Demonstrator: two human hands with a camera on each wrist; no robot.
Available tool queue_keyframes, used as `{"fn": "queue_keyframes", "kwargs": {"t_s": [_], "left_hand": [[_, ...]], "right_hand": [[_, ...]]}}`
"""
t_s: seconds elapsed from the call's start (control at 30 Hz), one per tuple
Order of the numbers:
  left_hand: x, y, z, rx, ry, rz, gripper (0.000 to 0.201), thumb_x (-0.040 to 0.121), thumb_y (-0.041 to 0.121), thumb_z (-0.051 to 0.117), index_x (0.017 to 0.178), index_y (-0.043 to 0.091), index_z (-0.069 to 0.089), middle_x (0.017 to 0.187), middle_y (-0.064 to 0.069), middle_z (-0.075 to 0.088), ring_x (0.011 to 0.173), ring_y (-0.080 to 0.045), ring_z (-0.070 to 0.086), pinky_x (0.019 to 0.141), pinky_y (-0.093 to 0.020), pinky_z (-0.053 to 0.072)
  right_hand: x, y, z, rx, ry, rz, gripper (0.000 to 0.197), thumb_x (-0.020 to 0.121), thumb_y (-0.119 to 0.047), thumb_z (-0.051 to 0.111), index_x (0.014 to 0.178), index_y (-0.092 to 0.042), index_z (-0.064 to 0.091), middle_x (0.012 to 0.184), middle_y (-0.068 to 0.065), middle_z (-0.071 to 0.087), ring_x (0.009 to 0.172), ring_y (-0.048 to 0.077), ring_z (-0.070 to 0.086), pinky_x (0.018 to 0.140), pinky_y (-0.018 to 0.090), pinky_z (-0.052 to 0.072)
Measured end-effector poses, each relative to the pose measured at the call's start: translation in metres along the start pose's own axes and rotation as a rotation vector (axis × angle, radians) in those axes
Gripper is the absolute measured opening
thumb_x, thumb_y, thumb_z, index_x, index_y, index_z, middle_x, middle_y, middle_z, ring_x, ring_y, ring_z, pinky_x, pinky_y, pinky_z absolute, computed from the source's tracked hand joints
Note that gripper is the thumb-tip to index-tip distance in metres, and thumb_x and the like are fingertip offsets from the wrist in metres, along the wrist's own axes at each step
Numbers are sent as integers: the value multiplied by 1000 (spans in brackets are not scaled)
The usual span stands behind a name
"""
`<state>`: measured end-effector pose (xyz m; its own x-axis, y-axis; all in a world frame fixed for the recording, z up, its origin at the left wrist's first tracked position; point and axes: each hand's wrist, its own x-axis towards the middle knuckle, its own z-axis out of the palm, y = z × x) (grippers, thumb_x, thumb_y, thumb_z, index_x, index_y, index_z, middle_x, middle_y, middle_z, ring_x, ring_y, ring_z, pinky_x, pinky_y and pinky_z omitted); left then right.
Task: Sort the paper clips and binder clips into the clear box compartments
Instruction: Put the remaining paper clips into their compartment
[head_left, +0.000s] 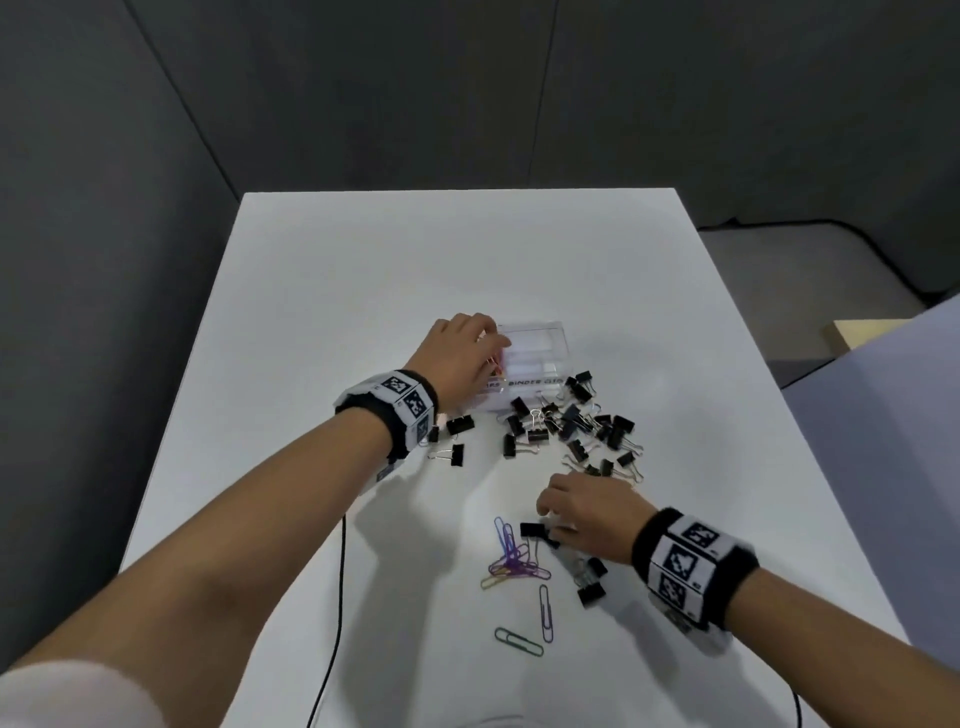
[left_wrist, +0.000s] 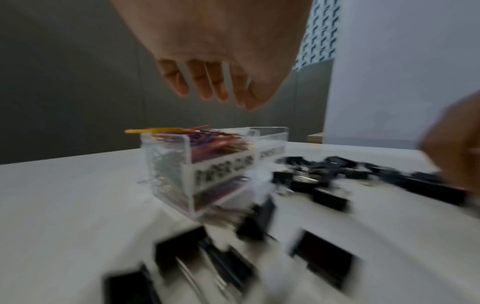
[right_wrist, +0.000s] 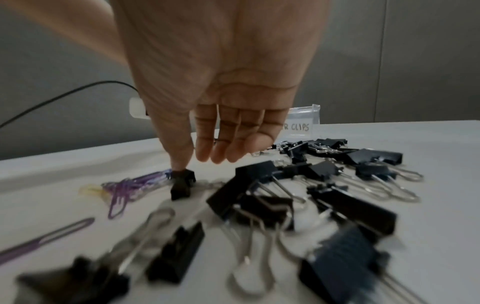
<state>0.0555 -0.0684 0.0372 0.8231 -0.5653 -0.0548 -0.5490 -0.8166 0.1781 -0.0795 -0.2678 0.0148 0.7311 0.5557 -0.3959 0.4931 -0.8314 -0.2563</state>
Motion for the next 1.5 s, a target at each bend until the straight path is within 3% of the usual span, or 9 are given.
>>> {"fn": "queue_keyframes", "kwargs": {"t_s": [0.3,0.37,0.5,0.6,0.73,0.93,1.13,1.37,1.5], "left_hand": [[-102,77,61,5,-429,291,64,83,57,56,133,19,44,133,-5,45,116,-23,47,97,-36,42],[-111,83,73,-18,-407,245,65,83,55,57,134,17,42,134,-6,44,118,-24,44,96,-36,40],[-106,82,73,-106,-338,135,46,92,39,52,132,17,45,133,-6,44,119,-23,43,91,-33,41],[-97,70,65,-101,-332,61,36,96,30,47,130,16,48,131,-7,45,119,-23,43,90,-33,41],[-97,53,62,3,-318,44,35,98,27,44,131,16,46,131,-6,48,118,-25,45,94,-35,40],[-110,51,67,87,-276,87,38,98,32,42,133,18,44,130,-6,49,116,-26,48,95,-36,38],[-106,61,71,11,-286,0,32,99,24,39,127,12,49,126,-8,52,115,-27,48,94,-35,40],[-104,62,71,-197,-344,-207,24,95,16,47,115,6,56,121,-13,55,112,-28,53,94,-33,42],[-109,61,75,-226,-328,-215,26,96,16,47,115,3,56,122,-15,51,114,-30,51,97,-34,41]], "right_hand": [[-42,10,34,-36,-5,-119,37,72,-38,57,103,-18,58,96,3,62,76,21,62,57,27,51],[-45,12,43,-39,42,-122,28,73,-29,62,98,-16,59,94,4,62,75,22,64,54,26,50],[-33,16,43,5,42,12,28,86,-23,59,112,-11,59,116,9,55,104,26,54,80,36,49],[-18,19,28,20,187,35,23,84,-15,63,106,-7,62,107,11,60,93,27,61,70,31,51],[-14,11,21,-124,214,-172,40,56,-18,86,90,-16,64,82,3,66,66,19,64,53,25,53],[-31,-6,47,-81,21,-419,28,67,-21,76,94,-21,67,90,3,65,78,23,63,62,32,52],[-19,-3,47,-31,82,-343,9,74,-17,71,73,-11,64,77,7,65,71,27,61,62,34,54],[-17,-13,39,88,-3,-78,19,92,-11,50,108,-5,59,108,11,63,101,26,55,85,34,43],[-14,-15,37,85,-75,-47,18,92,-11,49,103,-8,63,110,8,62,102,23,56,83,29,44]]}}
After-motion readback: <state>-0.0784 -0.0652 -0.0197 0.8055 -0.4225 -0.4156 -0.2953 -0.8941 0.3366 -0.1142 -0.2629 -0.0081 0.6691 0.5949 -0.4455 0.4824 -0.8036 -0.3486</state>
